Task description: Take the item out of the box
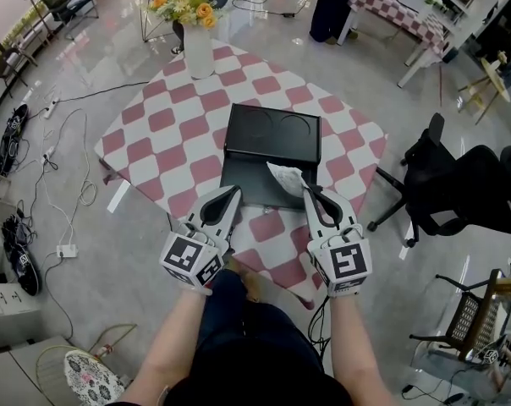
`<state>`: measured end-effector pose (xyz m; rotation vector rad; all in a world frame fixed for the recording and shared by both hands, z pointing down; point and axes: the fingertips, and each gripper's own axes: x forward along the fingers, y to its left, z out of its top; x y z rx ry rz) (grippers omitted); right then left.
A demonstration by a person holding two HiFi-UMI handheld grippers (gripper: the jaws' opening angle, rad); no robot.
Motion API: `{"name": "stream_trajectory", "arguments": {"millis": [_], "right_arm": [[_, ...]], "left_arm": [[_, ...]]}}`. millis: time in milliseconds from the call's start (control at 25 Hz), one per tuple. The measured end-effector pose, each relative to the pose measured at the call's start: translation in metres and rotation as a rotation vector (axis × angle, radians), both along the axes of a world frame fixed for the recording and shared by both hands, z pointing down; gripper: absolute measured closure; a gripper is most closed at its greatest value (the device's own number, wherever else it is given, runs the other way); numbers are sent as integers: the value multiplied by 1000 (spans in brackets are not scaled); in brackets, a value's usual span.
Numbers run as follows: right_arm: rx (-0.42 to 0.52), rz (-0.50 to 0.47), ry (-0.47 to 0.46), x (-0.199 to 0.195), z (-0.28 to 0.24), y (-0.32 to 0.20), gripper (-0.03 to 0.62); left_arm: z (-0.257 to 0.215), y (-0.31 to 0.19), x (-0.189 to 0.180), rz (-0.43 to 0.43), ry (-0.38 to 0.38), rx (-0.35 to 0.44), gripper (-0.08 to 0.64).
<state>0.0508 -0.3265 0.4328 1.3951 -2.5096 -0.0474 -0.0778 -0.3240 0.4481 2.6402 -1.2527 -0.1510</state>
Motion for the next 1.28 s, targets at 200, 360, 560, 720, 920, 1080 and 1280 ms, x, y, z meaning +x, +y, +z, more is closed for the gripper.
{"name": "stream_trajectory", "arguments": {"millis": [200, 360, 560, 720, 920, 1080, 1280], "right_arm": [[1, 9, -20, 0, -9, 0, 584], [1, 13, -30, 0, -16, 0, 584], [10, 13, -33, -1, -24, 1, 584], [17, 13, -38, -3, -29, 1, 584], [22, 9, -45, -7, -37, 1, 584], [27, 5, -49, -9, -42, 1, 584], [30, 6, -50, -11, -46, -1, 584]], "left_arm": [[-7, -3, -2, 8, 3, 11, 552], [-14, -6, -1, 14, 3, 15, 552], [-21, -8, -2, 15, 5, 30, 552], [-25, -9, -5, 16, 5, 39, 552], [-36, -10, -10, 15, 3, 49, 552], [-43, -12, -12, 12, 1, 57, 552], [-48, -15, -16, 11, 1, 63, 552]]}}
